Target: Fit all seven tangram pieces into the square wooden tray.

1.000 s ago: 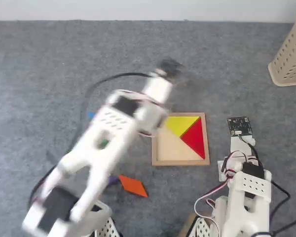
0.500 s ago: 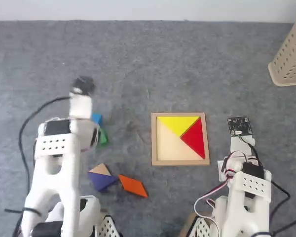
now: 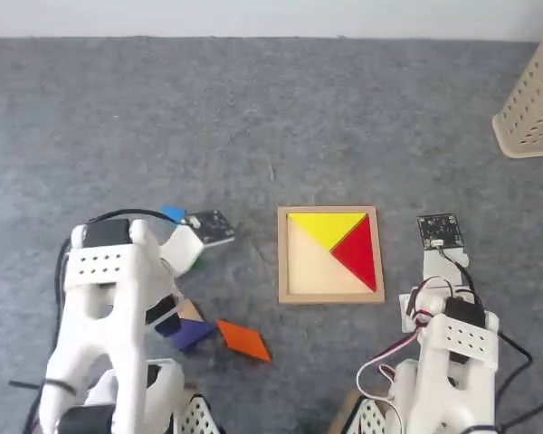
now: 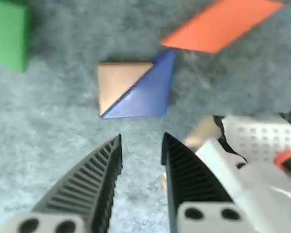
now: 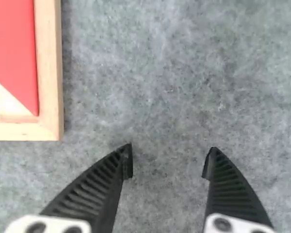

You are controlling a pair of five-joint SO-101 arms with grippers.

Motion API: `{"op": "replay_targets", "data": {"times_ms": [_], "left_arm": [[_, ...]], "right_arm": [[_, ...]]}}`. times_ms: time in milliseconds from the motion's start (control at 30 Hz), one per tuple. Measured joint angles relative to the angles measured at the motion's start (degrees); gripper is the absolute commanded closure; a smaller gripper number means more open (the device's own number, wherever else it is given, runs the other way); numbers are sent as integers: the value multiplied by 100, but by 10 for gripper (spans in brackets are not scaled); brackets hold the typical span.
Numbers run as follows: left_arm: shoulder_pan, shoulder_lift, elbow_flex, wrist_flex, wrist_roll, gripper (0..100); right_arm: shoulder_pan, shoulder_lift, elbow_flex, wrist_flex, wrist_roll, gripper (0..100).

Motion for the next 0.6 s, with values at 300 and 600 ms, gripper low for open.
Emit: {"op": "replay_targets", "data": {"times_ms": [300,600], "left_arm": [[0,888,167,-853,-378,909],[9,932,563,-2259,0,909]], "right_arm": [[0,0,0,0,0,757],[0,0,0,0,0,757]]}}
